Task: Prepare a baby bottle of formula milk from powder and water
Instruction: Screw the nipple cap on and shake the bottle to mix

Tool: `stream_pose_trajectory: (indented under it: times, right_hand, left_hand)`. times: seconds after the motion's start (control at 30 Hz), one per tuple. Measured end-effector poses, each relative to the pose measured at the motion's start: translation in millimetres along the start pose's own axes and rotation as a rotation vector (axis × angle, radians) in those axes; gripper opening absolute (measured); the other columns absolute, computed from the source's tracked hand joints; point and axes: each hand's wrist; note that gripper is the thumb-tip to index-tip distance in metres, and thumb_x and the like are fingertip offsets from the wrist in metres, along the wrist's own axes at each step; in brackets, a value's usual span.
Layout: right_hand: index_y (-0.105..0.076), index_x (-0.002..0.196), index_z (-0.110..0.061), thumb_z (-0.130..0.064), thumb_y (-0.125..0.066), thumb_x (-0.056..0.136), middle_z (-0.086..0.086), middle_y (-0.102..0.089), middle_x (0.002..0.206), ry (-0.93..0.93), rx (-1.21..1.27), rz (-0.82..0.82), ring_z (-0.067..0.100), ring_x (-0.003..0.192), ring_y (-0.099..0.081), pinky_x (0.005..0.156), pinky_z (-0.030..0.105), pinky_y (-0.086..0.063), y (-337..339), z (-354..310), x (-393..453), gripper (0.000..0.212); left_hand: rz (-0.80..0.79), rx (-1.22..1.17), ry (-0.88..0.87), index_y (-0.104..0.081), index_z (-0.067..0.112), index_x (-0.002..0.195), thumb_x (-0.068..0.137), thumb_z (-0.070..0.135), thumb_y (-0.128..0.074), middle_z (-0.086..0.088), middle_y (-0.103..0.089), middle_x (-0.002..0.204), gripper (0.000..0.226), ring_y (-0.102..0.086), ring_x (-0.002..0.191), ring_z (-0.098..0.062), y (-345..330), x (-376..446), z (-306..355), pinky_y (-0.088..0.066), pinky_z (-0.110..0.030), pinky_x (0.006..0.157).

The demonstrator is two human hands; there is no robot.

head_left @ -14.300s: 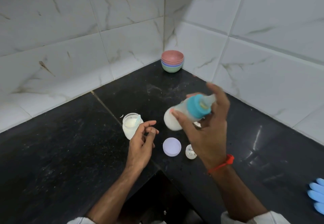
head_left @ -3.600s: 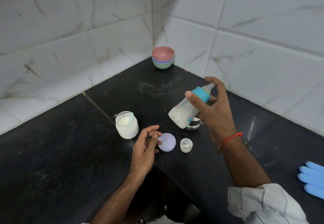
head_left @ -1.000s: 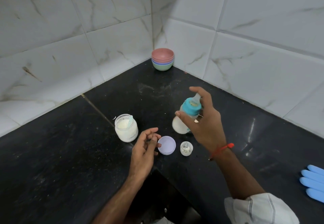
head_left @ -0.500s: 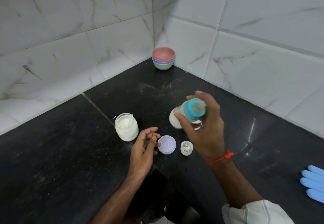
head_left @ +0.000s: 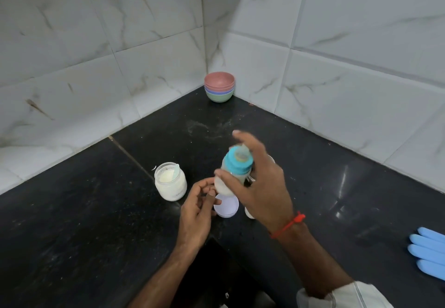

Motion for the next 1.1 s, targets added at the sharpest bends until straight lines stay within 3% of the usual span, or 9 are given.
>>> stream_pose_trajectory:
  times: [0.1, 0.27, 0.43, 0.6, 0.7, 0.77, 0.9, 1.03, 1.1]
  right_hand:
    - [-0.043, 0.139, -0.027, -0.014, -0.088, 0.081, 0.010, -0.064, 0.129, 0.115, 0.093, 0.231, 0.022, 0.117, -0.065, 0.100, 0.033, -0.054, 3, -15, 4, 0.074]
    - [-0.036, 0.145, -0.042, -0.029, -0.083, 0.086, -0.019, -0.052, 0.136, -0.064, -0.035, -0.083, 0.000, 0.121, -0.055, 0.107, 0.039, -0.051, -8, 8, -2, 0.077]
    - [-0.039, 0.142, -0.029, -0.017, -0.087, 0.082, 0.008, -0.064, 0.131, 0.034, 0.091, 0.236, 0.019, 0.119, -0.064, 0.101, 0.029, -0.054, 8, -10, 7, 0.078]
    - [-0.038, 0.147, -0.035, -0.025, -0.084, 0.085, -0.004, -0.059, 0.138, -0.062, -0.082, -0.030, 0.004, 0.119, -0.057, 0.104, 0.043, -0.052, 2, 9, 0, 0.078]
    - [-0.042, 0.143, -0.032, -0.020, -0.087, 0.083, 0.002, -0.063, 0.133, 0.011, 0.092, 0.196, 0.016, 0.119, -0.064, 0.097, 0.042, -0.057, 16, -10, 7, 0.075]
    - [-0.042, 0.141, -0.029, -0.014, -0.087, 0.082, 0.006, -0.063, 0.132, 0.062, 0.144, 0.276, 0.022, 0.117, -0.065, 0.096, 0.039, -0.057, 20, -15, 9, 0.076]
    - [-0.045, 0.145, -0.026, -0.022, -0.084, 0.084, -0.011, -0.055, 0.135, -0.061, -0.022, -0.035, 0.005, 0.117, -0.059, 0.102, 0.042, -0.055, 12, 1, 6, 0.073]
    - [-0.042, 0.141, -0.033, -0.019, -0.085, 0.083, 0.005, -0.063, 0.131, -0.026, 0.181, 0.225, 0.020, 0.117, -0.065, 0.099, 0.035, -0.057, 17, -14, 9, 0.074]
    - [-0.041, 0.141, -0.031, -0.013, -0.085, 0.083, 0.005, -0.061, 0.134, -0.002, 0.145, 0.246, 0.020, 0.121, -0.063, 0.101, 0.034, -0.055, 10, -9, 10, 0.076]
  left_hand:
    - [0.012, -0.002, 0.010, -0.065, 0.034, 0.117, 0.105, 0.012, -0.051, 0.005, -0.074, 0.103, 0.029, -0.074, 0.091, -0.018, -3, 2, -5, -0.059, -0.040, 0.076]
    - [-0.006, 0.006, 0.013, -0.063, 0.037, 0.116, 0.105, 0.015, -0.051, 0.010, -0.075, 0.104, 0.027, -0.073, 0.092, -0.015, -6, -5, -6, -0.060, -0.043, 0.079]
    - [0.007, 0.006, 0.014, -0.064, 0.030, 0.121, 0.105, 0.011, -0.051, 0.010, -0.074, 0.101, 0.028, -0.073, 0.090, -0.017, -4, -4, -8, -0.060, -0.049, 0.080]
    - [0.005, -0.002, -0.006, -0.063, 0.033, 0.123, 0.105, 0.012, -0.051, 0.010, -0.073, 0.101, 0.029, -0.073, 0.090, -0.016, -5, -8, -5, -0.059, -0.043, 0.076]
    - [0.034, -0.012, -0.024, -0.061, 0.032, 0.124, 0.104, 0.007, -0.051, 0.010, -0.072, 0.101, 0.033, -0.073, 0.088, -0.018, -2, -6, -6, -0.059, -0.036, 0.071]
    - [0.053, -0.018, -0.013, -0.061, 0.034, 0.123, 0.104, 0.005, -0.051, 0.009, -0.072, 0.102, 0.036, -0.073, 0.088, -0.020, 0, -6, -10, -0.059, -0.039, 0.072]
    - [0.045, -0.015, -0.013, -0.061, 0.034, 0.123, 0.103, 0.006, -0.053, 0.010, -0.071, 0.103, 0.036, -0.073, 0.087, -0.019, 0, -10, -10, -0.059, -0.040, 0.073]
    - [0.061, -0.038, -0.021, -0.063, 0.029, 0.123, 0.103, 0.004, -0.053, 0.009, -0.072, 0.102, 0.034, -0.073, 0.086, -0.022, 0, -9, -11, -0.058, -0.039, 0.070]
    - [0.062, -0.042, -0.012, -0.063, 0.028, 0.123, 0.103, 0.003, -0.052, 0.010, -0.072, 0.102, 0.034, -0.073, 0.087, -0.023, 0, -10, -12, -0.056, -0.038, 0.069]
Point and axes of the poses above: each hand's wrist, its own x-axis towards the middle knuckle, its own y-axis out of the back of the hand, z = x × y
